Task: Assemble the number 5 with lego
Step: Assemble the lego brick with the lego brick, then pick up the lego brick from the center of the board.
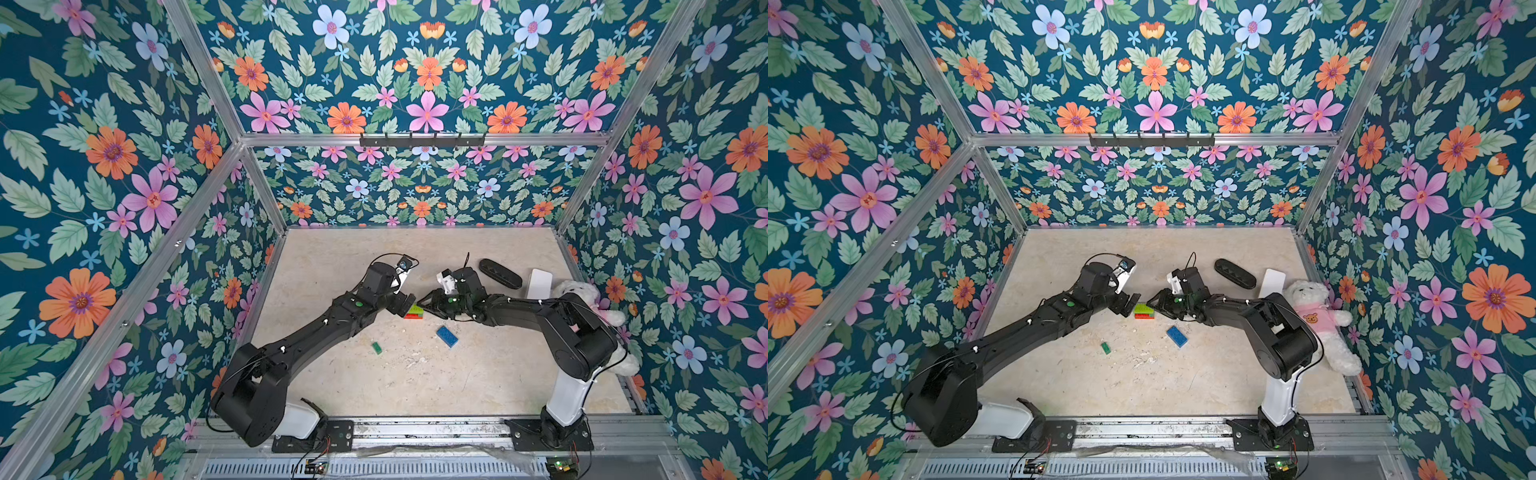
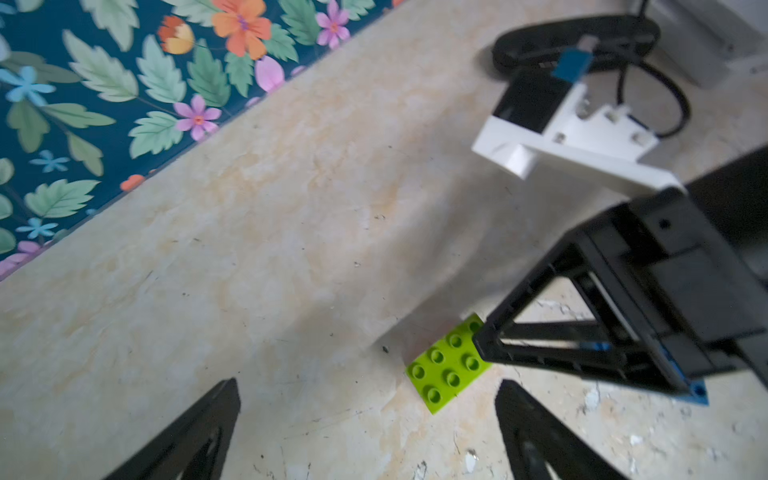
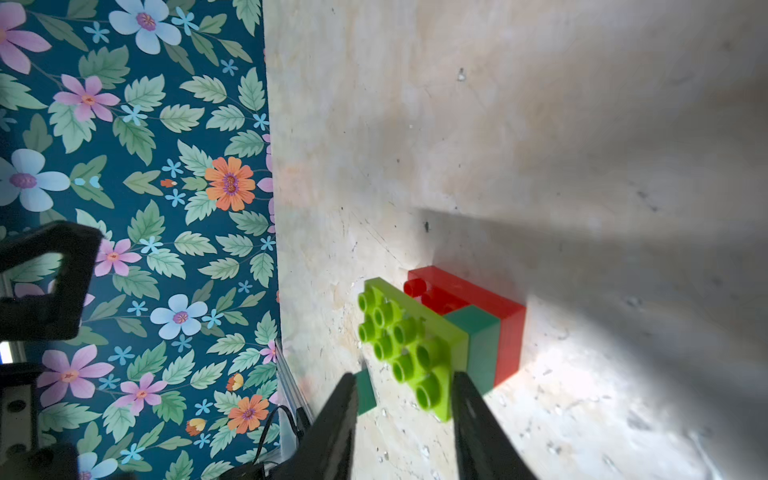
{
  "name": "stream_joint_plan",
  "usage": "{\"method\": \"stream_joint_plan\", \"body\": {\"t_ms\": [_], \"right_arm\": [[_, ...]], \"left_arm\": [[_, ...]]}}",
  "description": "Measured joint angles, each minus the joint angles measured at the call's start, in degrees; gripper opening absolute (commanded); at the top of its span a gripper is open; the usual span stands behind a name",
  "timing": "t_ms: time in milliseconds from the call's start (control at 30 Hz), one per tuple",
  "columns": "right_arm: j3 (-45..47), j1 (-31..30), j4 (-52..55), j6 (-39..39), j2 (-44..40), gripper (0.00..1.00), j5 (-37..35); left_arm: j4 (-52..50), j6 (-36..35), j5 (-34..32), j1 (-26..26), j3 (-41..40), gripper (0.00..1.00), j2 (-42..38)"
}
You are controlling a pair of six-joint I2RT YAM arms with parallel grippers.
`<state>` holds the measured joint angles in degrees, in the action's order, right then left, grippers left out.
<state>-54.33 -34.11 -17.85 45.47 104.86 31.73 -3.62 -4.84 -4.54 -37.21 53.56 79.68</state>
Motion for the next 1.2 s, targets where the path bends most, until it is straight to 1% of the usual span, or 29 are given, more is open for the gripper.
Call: {"method": "stream_joint_plan", "body": {"t_ms": [100,200,300,333,400,533,600,700,733,867,967,1100,1200], "right_arm": [[0.00,0.13,0.09,1.03,-0.11,0.41,-0.59],[0.24,-0.20,0.15,1.11,-0.39,0.41,-0.83],[0.87,-0.59,1.29,0.81,-1.68,0.41,-1.81],[1.22,-0.66,1.99,0.17,-2.64,0.41,-2.29],[1.79,-0.83,3.74,-1.29,-4.83,0.41,-3.76],[2.21,-2.19,9.86,-6.49,-11.50,0.41,-8.81],[1.90,-3.67,11.91,-9.18,-13.99,0.41,-10.47],[1.29,-6.80,15.13,-12.17,-15.47,0.41,-13.33],[0.81,-8.15,16.02,-12.83,-15.43,0.40,-13.86],[-3.13,-13.99,18.78,-15.23,-12.55,0.39,-15.72],[-7.72,-17.99,20.76,-16.48,-7.13,0.39,-16.87],[-12.15,-21.92,24.15,-17.14,-1.51,0.39,-17.86],[-15.08,-23.93,25.00,-17.73,1.73,0.39,-18.29]], "left_arm": [[1.33,7.30,-4.92,0.07,-0.57,0.99,-2.03],[1.90,12.74,-7.19,0.17,-1.92,0.99,-3.41],[1.73,17.14,-8.15,0.20,-4.31,0.94,-4.72],[1.46,18.43,-8.44,0.20,-5.14,0.93,-5.35],[0.61,20.94,-9.33,0.22,-6.80,0.88,-7.06],[-2.80,26.43,-12.74,0.39,-9.49,0.84,-11.32],[-4.61,29.14,-14.10,0.48,-11.21,0.84,-13.70],[-7.63,33.51,-16.33,0.57,-14.03,0.80,-17.57],[-8.72,35.01,-17.03,0.59,-15.15,0.76,-19.23],[-12.20,40.83,-19.37,1.07,-19.39,0.72,-25.62],[-13.11,43.30,-19.45,1.73,-22.18,0.71,-28.57],[-13.38,44.98,-16.92,4.31,-24.65,0.74,-30.67],[-12.90,45.29,-13.86,7.48,-25.53,0.76,-31.32]]}}
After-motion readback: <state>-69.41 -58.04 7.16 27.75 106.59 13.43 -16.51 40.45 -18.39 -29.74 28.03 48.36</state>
